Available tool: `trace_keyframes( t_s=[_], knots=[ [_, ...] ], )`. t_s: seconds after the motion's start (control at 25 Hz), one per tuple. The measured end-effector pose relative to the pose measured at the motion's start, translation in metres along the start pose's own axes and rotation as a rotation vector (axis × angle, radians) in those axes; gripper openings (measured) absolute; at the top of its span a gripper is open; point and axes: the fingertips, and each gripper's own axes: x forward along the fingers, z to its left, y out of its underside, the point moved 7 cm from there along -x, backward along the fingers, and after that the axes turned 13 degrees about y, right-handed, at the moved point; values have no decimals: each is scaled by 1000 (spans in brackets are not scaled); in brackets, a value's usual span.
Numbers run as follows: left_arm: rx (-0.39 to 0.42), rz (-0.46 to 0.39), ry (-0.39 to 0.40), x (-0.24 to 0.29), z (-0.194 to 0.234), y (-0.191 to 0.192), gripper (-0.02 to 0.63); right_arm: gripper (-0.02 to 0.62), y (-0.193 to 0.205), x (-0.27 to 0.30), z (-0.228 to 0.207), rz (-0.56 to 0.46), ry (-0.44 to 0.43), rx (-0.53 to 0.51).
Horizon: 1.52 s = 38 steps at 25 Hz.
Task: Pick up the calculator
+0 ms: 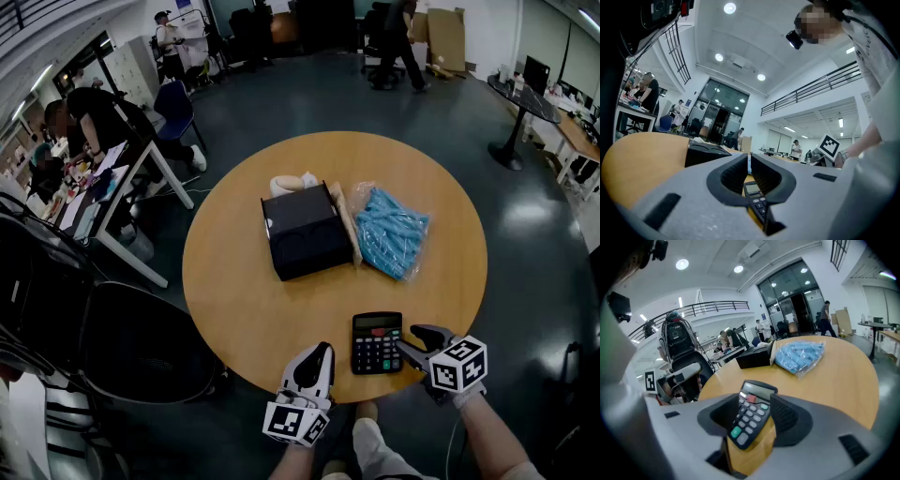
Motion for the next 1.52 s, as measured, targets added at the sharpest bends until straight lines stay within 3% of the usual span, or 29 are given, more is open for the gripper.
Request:
trace_keyframes(
  t_s=[0.44,0.68,0.92,1.0,1.32,1.52],
  knots=[
    [-28,13,-40,15,26,23,5,201,-17,73,-36,207,-108,-37],
    [-56,31,-64,7,26,28,5,198,-25,93,-42,329,-244,47],
    [-60,47,-91,-10,30,26,5,189,-28,105,-33,440,-400,14],
    [-61,45,-105,-13,33,24,5,151,-25,106,-29,472,-438,-2],
    [-66,53,-120,-24,37,28,5,92,-18,92,-26,431,-490,125],
    [-65,62,-109,-31,31,26,5,66,-7,76,-21,346,-467,339]
  ],
)
